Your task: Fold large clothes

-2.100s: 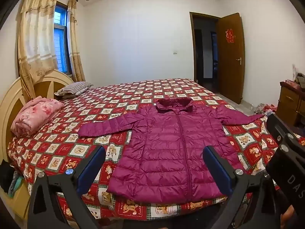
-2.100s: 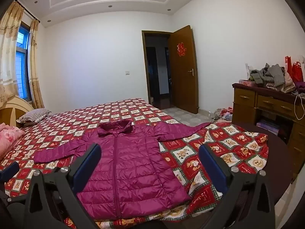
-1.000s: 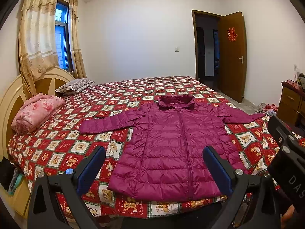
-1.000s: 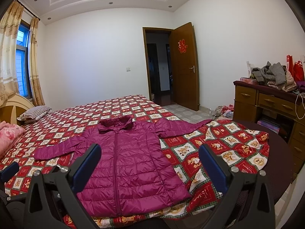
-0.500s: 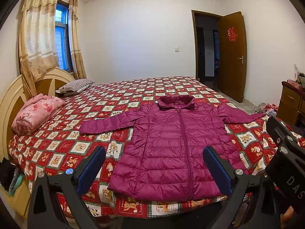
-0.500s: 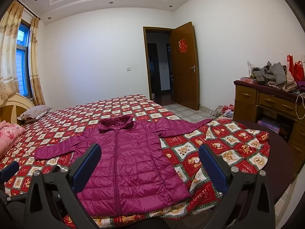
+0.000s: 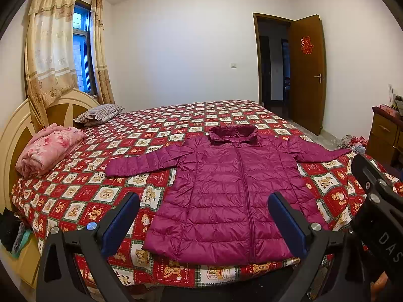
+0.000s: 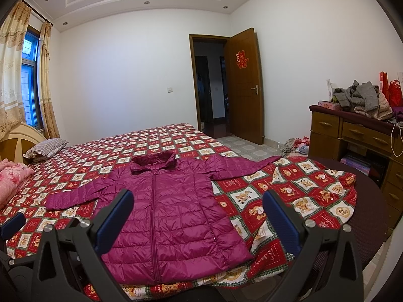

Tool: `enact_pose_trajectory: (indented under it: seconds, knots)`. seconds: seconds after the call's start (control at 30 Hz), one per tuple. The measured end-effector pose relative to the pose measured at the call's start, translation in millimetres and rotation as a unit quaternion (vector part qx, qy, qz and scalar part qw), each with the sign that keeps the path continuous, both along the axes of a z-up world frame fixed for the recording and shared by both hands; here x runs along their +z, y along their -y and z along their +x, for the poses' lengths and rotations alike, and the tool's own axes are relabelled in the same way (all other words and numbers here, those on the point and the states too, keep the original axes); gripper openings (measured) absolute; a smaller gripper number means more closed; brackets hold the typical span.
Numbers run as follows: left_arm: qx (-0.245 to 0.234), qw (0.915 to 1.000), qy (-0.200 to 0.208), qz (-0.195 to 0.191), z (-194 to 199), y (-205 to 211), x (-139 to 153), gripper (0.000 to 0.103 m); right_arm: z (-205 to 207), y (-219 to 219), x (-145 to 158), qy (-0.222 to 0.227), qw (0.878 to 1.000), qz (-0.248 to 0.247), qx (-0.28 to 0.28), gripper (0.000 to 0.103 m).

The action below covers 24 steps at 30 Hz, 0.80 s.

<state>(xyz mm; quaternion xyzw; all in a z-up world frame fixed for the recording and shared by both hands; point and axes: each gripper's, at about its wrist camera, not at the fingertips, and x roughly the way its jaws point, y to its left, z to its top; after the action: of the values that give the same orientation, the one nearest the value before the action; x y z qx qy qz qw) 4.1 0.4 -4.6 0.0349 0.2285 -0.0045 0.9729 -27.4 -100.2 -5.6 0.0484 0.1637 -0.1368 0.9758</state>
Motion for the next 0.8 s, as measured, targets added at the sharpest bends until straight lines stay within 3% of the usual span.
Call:
enact_pose_trajectory:
  seconds: [0.8]
  knots:
    - [0.000, 1.0000, -0.001, 0.001, -1.7, 0.4, -0.2, 0.102, 0.8, -2.9, -4.5, -0.005, 1.000, 0.002, 0.002, 0.103]
